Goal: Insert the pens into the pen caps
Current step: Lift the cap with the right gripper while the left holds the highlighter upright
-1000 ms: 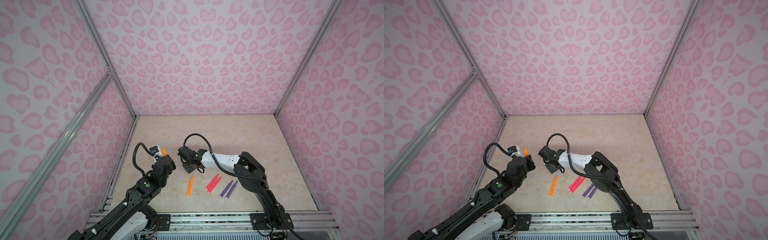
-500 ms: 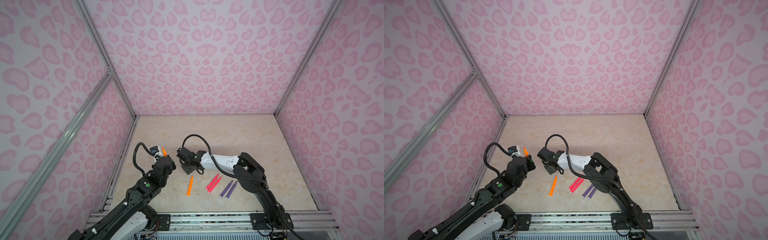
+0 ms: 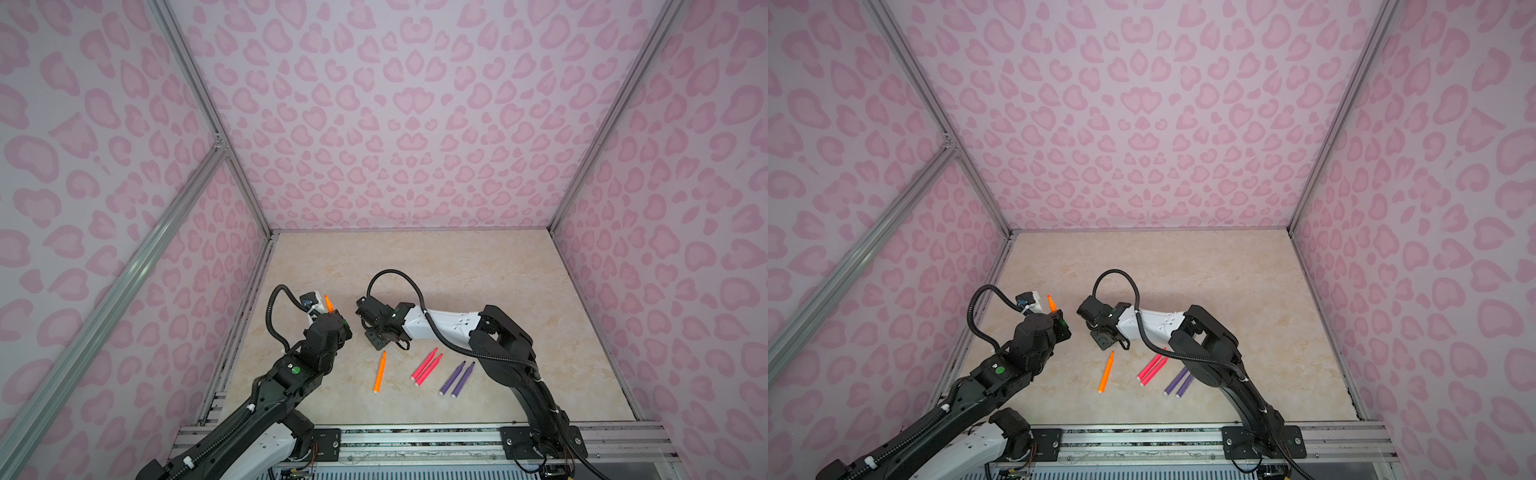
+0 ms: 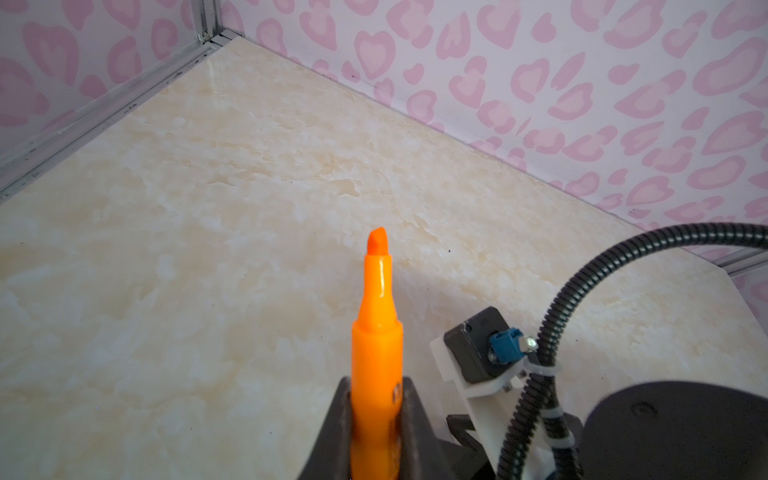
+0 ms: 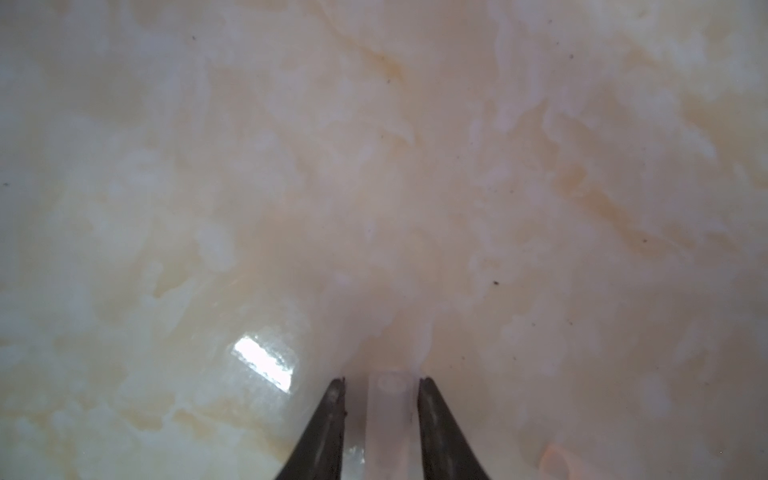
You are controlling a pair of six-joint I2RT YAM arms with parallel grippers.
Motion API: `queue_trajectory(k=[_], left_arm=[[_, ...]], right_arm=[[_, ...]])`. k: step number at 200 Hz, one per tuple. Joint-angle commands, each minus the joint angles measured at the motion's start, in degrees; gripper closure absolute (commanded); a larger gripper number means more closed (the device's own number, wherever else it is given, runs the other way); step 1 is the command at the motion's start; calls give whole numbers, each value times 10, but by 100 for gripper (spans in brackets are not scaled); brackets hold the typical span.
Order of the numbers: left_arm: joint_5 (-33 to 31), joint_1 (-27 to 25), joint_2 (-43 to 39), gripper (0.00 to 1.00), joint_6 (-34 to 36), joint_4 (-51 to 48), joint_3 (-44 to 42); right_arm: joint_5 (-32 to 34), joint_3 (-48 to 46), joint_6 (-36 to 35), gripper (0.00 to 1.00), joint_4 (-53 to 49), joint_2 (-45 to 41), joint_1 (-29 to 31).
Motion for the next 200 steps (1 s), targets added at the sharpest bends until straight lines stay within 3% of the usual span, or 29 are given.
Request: queue_trajectory(k=[1, 54, 110, 144, 178, 200], left_arm=[[-2, 0, 0, 96, -2, 5, 5], [-1, 0, 0, 96, -1, 5, 7], [1, 1, -3, 96, -1, 5, 6], [8, 0, -1, 96, 2, 6, 8], [46, 0, -2, 96, 18, 26, 7], [107, -1, 2, 96, 35, 60, 2]], right_arm=[[6, -4, 5, 68, -10, 1, 0], [4, 3, 9, 69, -12, 9, -2], [4, 5, 11, 88, -10, 11, -3], [-2, -5, 24, 94, 8, 3, -10], [-34, -71, 74, 100, 83, -79, -47], [-59, -162, 110, 100, 155, -170, -81]])
